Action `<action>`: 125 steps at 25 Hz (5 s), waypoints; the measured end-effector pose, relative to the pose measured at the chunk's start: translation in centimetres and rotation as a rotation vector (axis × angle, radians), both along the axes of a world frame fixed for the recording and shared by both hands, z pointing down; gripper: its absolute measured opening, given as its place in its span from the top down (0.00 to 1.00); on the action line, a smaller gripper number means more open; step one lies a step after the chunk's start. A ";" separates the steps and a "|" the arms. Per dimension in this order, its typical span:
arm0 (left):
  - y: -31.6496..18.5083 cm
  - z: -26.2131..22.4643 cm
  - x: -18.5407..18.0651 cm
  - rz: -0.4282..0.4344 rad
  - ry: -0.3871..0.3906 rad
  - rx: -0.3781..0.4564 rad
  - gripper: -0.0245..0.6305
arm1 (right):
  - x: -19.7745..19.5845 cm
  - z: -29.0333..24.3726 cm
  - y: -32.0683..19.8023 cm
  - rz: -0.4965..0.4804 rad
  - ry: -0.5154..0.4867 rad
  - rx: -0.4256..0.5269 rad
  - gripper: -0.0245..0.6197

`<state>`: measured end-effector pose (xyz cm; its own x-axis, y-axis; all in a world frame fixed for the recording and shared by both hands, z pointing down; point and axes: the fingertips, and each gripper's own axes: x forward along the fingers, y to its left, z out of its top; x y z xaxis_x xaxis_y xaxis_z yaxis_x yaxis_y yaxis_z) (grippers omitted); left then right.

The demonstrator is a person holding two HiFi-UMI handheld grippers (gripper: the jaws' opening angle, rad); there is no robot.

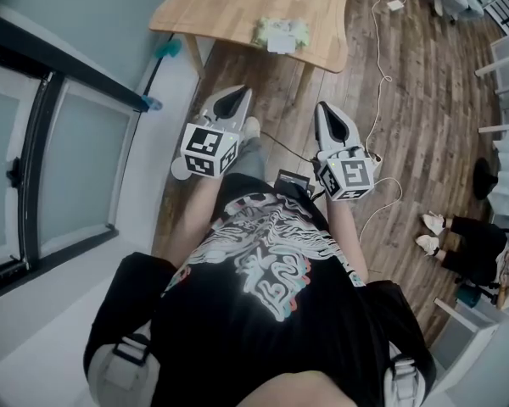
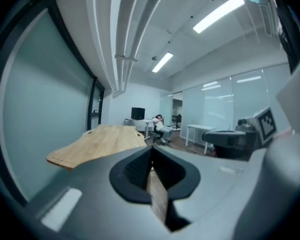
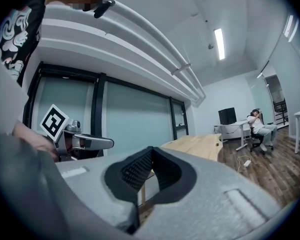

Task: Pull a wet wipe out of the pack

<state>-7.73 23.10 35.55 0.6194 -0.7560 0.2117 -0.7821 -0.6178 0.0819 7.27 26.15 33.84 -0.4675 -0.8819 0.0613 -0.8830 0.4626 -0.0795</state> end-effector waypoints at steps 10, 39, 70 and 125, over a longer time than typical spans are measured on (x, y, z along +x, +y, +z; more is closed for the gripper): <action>-6.6 -0.7 1.3 -0.017 0.038 0.030 0.98 | 0.3 -2.0 -5.5 -0.076 -0.056 0.067 0.96; -28.6 0.7 2.6 0.161 -0.017 -0.003 0.98 | 0.0 1.1 -28.6 0.015 -0.007 -0.081 0.96; -32.2 7.3 3.2 0.330 -0.108 -0.133 0.98 | -0.8 6.5 -32.6 0.050 0.126 -0.241 0.96; -27.9 17.9 10.8 0.686 -0.378 -0.273 0.77 | -2.1 15.3 -29.8 -0.252 0.212 -0.381 0.96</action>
<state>3.08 -4.78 53.49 0.7742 -0.1283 0.6198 -0.2441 -0.9640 0.1053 5.21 -3.62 49.10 -0.6056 -0.6395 0.4736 -0.7624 0.6369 -0.1149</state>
